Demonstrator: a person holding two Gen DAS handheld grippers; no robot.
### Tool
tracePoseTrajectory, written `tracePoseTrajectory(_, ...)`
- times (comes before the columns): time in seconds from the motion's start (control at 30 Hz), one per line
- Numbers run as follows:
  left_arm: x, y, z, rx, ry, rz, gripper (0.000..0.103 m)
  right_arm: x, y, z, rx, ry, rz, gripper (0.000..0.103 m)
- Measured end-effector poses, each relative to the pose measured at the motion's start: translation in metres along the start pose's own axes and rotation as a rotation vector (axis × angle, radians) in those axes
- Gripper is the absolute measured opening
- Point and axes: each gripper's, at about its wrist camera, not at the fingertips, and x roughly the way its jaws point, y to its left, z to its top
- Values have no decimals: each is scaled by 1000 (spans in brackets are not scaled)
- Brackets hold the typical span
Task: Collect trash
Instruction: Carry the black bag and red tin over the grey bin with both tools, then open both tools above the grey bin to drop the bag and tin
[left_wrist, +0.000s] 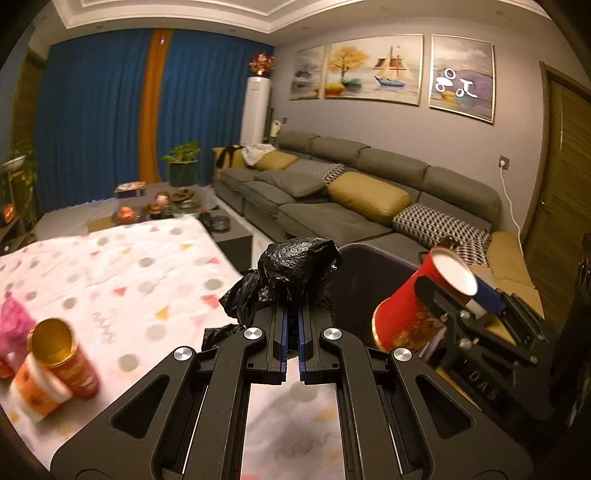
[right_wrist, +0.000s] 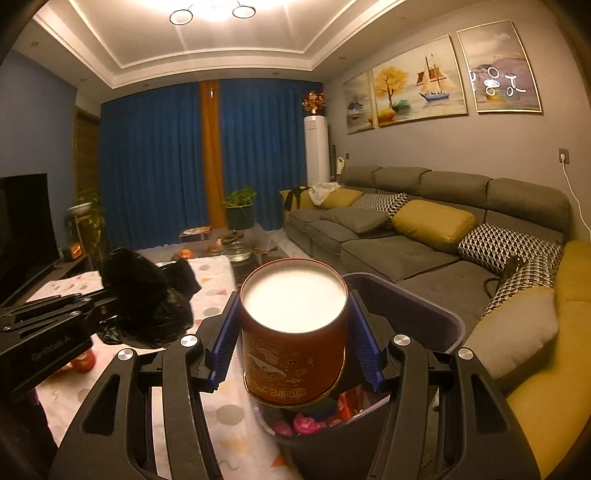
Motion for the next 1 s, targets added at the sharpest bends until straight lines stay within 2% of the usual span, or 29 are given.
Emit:
tracePoseTrajectory(0.17, 22, -13, 3, 26, 12, -28, 3, 10, -7, -3, -2, 7, -14, 56)
tracePoseTrajectory(0.47, 59, -23, 6, 8, 47, -81, 3, 22, -17, -9, 18, 31, -17, 56)
tracePoseTrajectory(1.0, 102, -22, -1, 7, 100, -142, 3, 42, -23, -21, 27, 80, -15, 56)
